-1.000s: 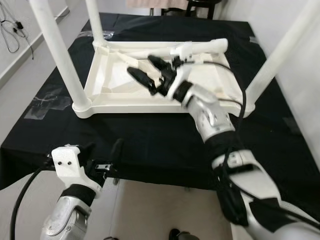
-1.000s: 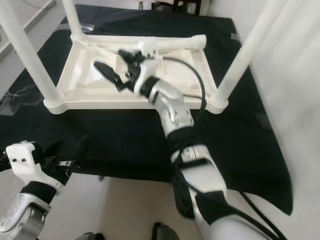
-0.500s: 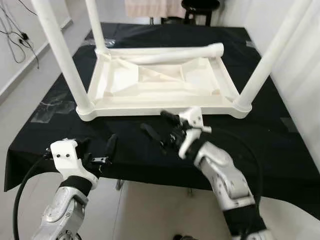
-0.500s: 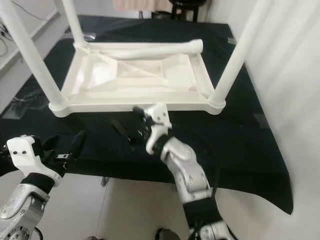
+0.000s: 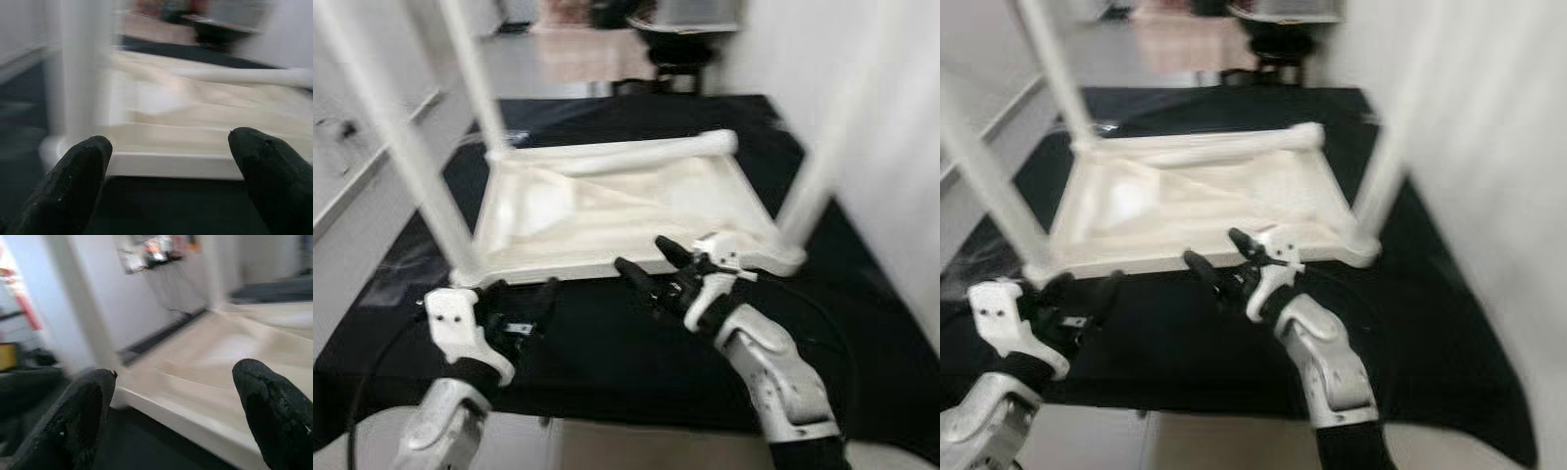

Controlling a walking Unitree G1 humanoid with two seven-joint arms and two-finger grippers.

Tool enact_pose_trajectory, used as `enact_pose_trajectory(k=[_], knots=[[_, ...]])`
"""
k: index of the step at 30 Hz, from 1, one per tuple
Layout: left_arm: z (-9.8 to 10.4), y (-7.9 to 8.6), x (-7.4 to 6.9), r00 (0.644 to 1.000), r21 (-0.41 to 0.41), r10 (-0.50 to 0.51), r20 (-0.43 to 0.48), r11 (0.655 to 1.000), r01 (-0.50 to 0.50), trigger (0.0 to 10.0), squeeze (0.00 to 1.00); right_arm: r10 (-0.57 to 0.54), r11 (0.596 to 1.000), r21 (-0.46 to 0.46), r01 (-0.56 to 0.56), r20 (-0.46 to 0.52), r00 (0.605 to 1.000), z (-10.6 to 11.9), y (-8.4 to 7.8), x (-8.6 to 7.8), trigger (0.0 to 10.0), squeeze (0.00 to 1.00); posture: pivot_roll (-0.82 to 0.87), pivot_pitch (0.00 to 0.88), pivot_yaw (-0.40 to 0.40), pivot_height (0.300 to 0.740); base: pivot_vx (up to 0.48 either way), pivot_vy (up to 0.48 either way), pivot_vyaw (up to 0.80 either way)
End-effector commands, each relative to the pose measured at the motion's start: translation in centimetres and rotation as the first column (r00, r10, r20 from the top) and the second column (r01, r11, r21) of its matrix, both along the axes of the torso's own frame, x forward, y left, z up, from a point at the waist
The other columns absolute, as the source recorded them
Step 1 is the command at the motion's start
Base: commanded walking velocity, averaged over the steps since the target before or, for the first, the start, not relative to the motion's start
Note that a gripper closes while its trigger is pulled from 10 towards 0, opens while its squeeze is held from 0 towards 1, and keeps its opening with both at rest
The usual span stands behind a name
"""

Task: Building children table

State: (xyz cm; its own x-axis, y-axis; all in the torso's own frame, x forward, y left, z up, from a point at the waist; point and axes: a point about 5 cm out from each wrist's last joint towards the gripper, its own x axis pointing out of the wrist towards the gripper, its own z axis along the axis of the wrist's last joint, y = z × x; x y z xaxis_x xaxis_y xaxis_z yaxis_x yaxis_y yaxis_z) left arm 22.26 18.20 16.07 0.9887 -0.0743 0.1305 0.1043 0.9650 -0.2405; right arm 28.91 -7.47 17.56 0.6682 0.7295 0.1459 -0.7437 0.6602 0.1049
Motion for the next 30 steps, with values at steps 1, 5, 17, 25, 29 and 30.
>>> enact_pose_trajectory(k=[1,5,17,25,29,30], knots=[[-0.2,-0.5,0.1,1.0,-0.003,-0.021,0.002,1.0,0.021,10.0,0.0,-0.012,1.0,-0.01,0.012,0.003,1.0,0.0,-0.8,-0.1,10.0,0.0,-0.05,0.082,0.015,0.74,0.386,0.0,0.0],[-0.4,-0.8,0.1,0.999,0.019,-0.03,-0.017,0.999,0.031,10.0,0.0,0.113,0.992,-0.067,-0.11,0.037,0.993,0.2,-0.5,-0.7,10.0,0.0,-0.05,0.082,0.017,0.74,0.065,0.0,0.0],[-1.3,-2.7,-1.2,0.993,0.064,-0.086,-0.084,0.994,0.092,10.0,0.0,0.431,0.745,-0.589,-0.314,0.065,0.9,1.8,-3.6,0.6,10.0,0.0,-0.05,0.072,0.013,0.74,0.0,0.0,0.0],[-2.3,-3.5,-1.6,0.981,0.007,-0.119,-0.155,0.993,0.122,10.0,0.0,0.299,0.357,-0.858,-0.371,-0.271,0.915,1.6,-5.1,4.7,10.0,0.0,-0.04,0.056,-0.008,0.74,0.0,0.0,0.0],[-2.5,-3.7,-1.7,0.977,0.014,-0.13,-0.166,0.991,0.135,10.0,0.0,0.274,0.218,-0.876,-0.431,-0.369,0.888,1.1,-6.3,5.1,10.0,0.0,-0.04,0.053,-0.011,0.74,0.0,0.0,0.0],[-2.5,-3.7,-1.7,0.977,0.014,-0.13,-0.166,0.991,0.135,10.0,0.0,0.274,0.218,-0.876,-0.431,-0.369,0.888,1.1,-6.3,5.1,10.0,0.0,-0.04,0.053,-0.011,0.74,0.0,0.0,0.0]])
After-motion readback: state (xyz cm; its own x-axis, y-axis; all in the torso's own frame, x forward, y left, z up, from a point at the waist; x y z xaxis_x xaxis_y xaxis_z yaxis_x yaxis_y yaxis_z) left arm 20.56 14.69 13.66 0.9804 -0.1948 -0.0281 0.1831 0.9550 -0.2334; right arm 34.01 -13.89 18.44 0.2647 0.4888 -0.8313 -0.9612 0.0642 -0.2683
